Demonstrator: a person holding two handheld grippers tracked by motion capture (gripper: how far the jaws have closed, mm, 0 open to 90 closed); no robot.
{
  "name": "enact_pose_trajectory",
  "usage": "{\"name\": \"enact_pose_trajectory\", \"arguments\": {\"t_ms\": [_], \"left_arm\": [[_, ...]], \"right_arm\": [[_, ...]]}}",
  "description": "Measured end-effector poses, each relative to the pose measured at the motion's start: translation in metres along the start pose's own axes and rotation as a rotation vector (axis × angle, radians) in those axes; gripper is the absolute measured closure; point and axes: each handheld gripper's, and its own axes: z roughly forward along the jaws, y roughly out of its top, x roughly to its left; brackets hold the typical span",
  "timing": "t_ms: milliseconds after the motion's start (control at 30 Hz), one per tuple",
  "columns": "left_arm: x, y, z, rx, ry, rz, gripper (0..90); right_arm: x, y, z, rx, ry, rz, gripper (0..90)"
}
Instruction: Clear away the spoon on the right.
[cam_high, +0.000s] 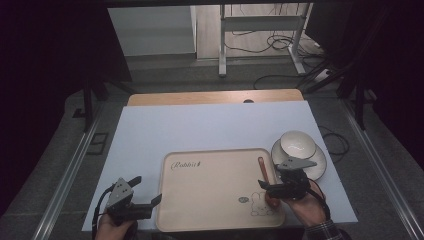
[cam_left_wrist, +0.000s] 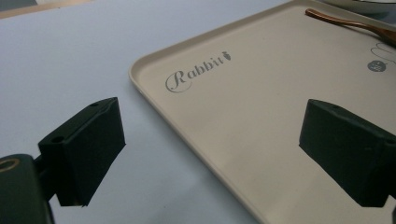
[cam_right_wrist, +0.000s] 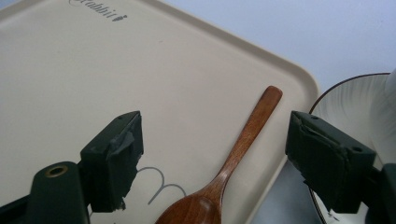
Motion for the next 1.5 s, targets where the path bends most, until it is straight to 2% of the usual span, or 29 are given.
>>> {"name": "enact_pose_trajectory", "arguments": {"t_ms": [833,1500], "left_arm": [[0.0,0.0,0.0,-0.001,0.0,-0.003,6.6],[0.001,0.0,0.0,-0.002,-0.001,-0.007,6.6]], "right_arm": [[-0.003,-0.014,-0.017,-0.022,-0.016,0.02,8.3],[-0.002,-0.019,-0.03,-0.038,-0.04,0.008,3.9]]}}
